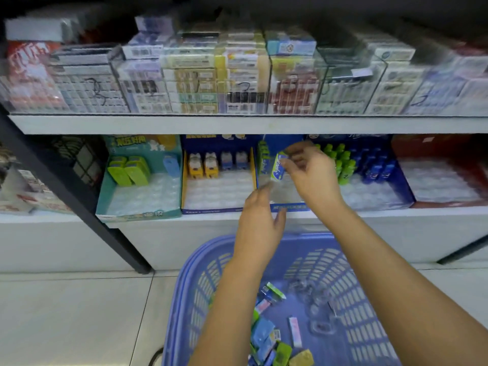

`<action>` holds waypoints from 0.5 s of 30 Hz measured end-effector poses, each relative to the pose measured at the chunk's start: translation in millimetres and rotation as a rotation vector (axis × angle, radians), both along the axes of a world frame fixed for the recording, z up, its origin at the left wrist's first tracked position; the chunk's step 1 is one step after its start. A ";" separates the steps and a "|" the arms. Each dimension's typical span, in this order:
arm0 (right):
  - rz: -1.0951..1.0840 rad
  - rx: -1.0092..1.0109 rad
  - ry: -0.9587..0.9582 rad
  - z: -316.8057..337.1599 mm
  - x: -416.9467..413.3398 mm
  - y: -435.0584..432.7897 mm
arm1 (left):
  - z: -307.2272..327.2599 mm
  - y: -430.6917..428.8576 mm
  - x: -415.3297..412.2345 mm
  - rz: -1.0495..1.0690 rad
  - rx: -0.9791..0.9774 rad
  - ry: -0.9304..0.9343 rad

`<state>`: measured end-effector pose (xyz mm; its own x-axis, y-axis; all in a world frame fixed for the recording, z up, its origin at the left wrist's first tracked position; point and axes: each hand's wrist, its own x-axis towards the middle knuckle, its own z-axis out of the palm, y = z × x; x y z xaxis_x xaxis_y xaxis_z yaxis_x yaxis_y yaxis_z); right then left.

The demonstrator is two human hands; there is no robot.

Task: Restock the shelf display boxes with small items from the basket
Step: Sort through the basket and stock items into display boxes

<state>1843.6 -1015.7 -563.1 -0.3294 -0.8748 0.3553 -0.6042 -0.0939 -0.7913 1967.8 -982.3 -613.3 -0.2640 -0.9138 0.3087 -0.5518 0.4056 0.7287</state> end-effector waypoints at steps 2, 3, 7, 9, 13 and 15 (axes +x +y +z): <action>0.042 0.006 0.002 -5.4 -11.1 -15.6 | -10.2 0.3 -4.3 -0.055 0.038 -0.197; 0.066 0.013 0.005 -9.4 -13.5 -22.9 | -14.2 0.7 -5.4 -0.056 0.037 -0.240; 0.120 0.024 0.044 -26.5 -11.6 -43.8 | -18.1 2.9 -4.6 0.038 -0.037 -0.213; 0.137 0.012 0.044 -31.9 -11.0 -48.6 | -17.6 3.3 -2.4 0.075 -0.067 -0.186; 0.180 0.003 0.173 -35.5 -14.5 -48.2 | -19.2 3.7 -0.1 0.067 -0.065 -0.157; 0.210 0.037 0.323 -35.5 -16.2 -46.1 | -20.9 3.5 0.4 0.068 -0.063 -0.143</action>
